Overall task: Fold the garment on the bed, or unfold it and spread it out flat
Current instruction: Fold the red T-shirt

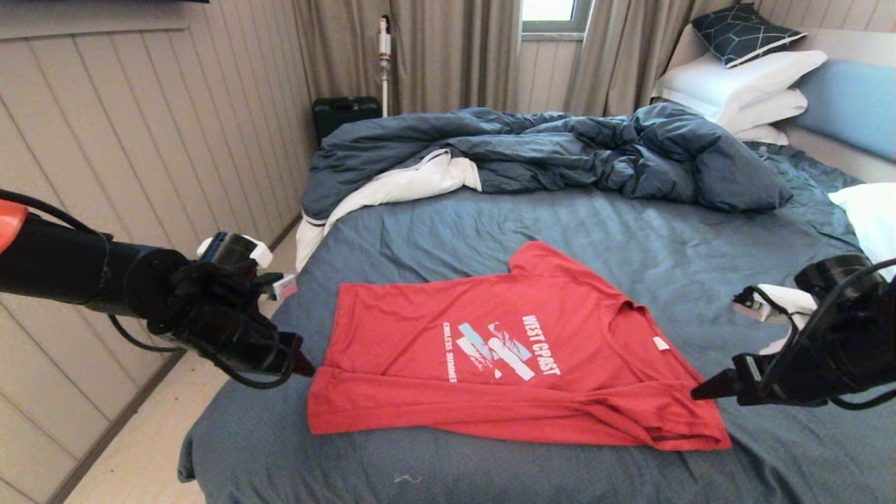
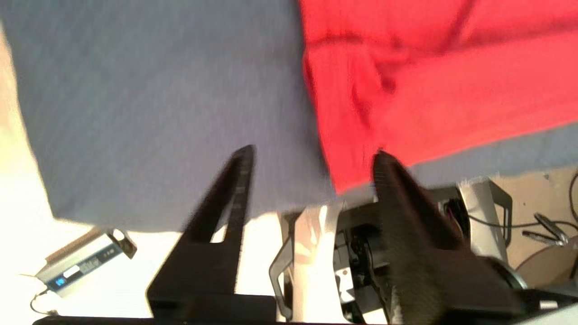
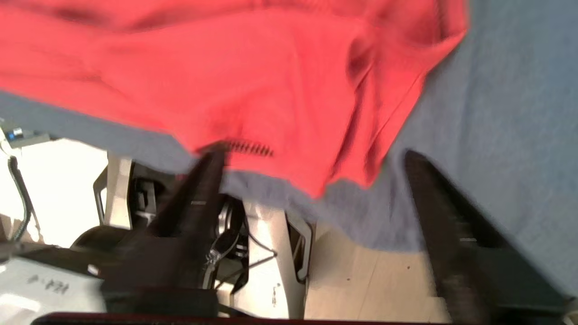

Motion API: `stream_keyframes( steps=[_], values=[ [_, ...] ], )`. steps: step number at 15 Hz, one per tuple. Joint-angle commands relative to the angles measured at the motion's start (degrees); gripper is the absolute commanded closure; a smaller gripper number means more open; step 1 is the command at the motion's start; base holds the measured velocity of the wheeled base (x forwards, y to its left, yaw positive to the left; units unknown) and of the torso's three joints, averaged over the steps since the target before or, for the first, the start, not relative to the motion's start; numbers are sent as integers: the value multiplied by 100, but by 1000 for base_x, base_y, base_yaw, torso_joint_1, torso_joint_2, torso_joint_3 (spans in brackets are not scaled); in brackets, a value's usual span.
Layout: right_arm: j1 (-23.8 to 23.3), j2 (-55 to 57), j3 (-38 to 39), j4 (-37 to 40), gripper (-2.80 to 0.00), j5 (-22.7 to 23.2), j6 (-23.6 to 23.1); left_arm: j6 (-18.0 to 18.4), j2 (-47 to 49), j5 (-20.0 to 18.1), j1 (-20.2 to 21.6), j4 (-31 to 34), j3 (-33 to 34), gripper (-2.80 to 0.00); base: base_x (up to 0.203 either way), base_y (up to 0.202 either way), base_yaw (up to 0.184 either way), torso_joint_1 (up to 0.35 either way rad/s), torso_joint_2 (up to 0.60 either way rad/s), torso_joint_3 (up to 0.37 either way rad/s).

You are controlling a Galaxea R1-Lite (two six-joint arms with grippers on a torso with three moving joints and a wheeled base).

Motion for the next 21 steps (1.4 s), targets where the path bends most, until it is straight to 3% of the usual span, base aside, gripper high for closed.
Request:
stream_keyframes(
  steps=[1, 5, 7, 8, 9, 14, 21],
  values=[
    [-3, -246, 184, 4, 0, 8, -23, -8, -469, -20, 58, -8, 339, 0, 0, 0, 0, 0, 0, 0],
    [-9, -353, 458, 3, 0, -18, -87, -21, -831, -104, 178, -56, 1051, 0, 0, 0, 0, 0, 0, 0],
    [-32, -366, 511, 3, 0, -22, -87, -29, -1113, -104, 178, -393, 1631, 0, 0, 0, 0, 0, 0, 0],
    [-47, -382, 529, 3, -268, -27, -87, -64, -1270, -88, 178, -591, 1867, 0, 0, 0, 0, 0, 0, 0],
    [-49, -364, 543, 3, -280, -22, -87, -154, -1442, -72, 178, -709, 2044, 0, 0, 0, 0, 0, 0, 0],
    [-15, 5, 555, -357, -280, -5, -123, -225, -1720, -98, 184, -1092, 2662, 0, 0, 0, 0, 0, 0, 0],
    [234, 269, 552, -542, -280, 61, -95, -206, -1353, -108, 178, -1346, 2567, 0, 0, 0, 0, 0, 0, 0]
  ],
)
